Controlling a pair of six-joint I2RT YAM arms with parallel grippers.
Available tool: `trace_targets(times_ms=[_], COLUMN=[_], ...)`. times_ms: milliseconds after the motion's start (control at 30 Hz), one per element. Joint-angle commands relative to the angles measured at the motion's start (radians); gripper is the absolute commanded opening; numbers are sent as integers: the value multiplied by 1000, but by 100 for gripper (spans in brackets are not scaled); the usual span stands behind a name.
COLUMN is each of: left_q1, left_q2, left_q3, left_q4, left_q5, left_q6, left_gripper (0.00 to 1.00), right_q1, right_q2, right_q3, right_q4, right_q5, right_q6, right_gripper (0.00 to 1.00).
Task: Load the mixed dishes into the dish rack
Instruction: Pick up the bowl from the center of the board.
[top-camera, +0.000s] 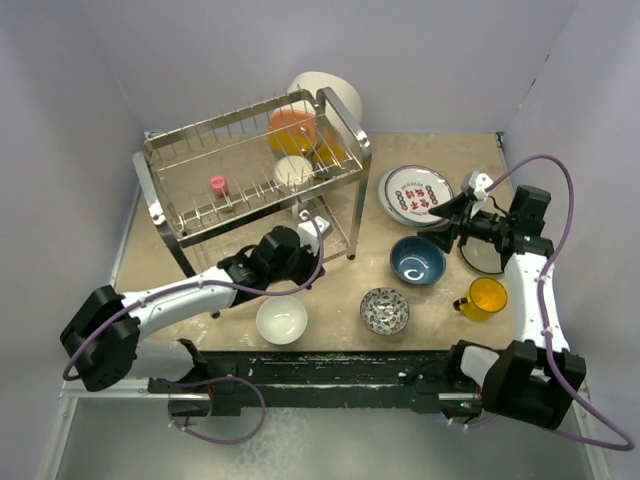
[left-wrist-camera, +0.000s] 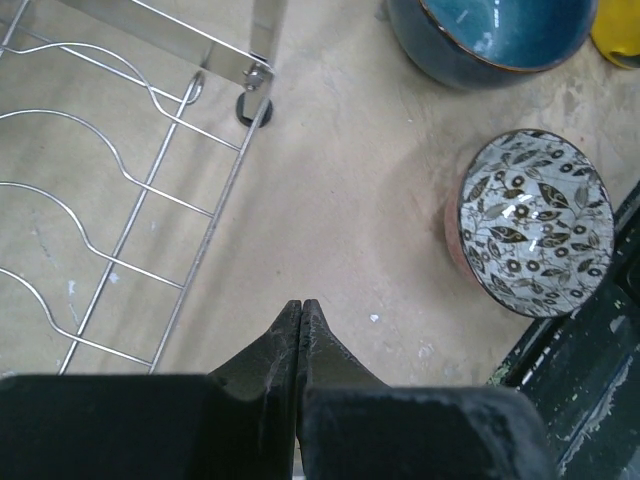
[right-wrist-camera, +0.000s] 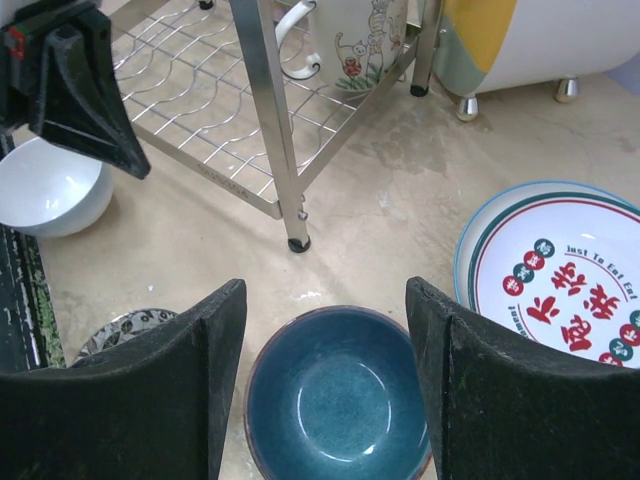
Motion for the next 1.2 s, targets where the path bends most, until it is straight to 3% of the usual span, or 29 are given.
trace_targets(times_ms=[0,400,867,1000,1167], left_q1=[-23,-47,-246,-272,-272], left_q2=[-83,-295,-346,-352,-390], left_q3=[-15,-138,-84,-110,-184], left_q4=[64,241,320,373,405], left_q5=[67,135,-16,-43,-128], left_q6=[19,-226,-202,-205,-226], left_gripper=[0,9,21,34,65], right_q1=[-7,-6,2,53,143], right_q2=[4,31,-13,54,143], right_q3=[40,47,-73,-75,-65], right_q4=[-20,-105,1,13,23], right_q5=[16,106,567,659,767], right_q6=[-50,-155,-180,-177,-175], right_gripper=[68,69,74,74,80])
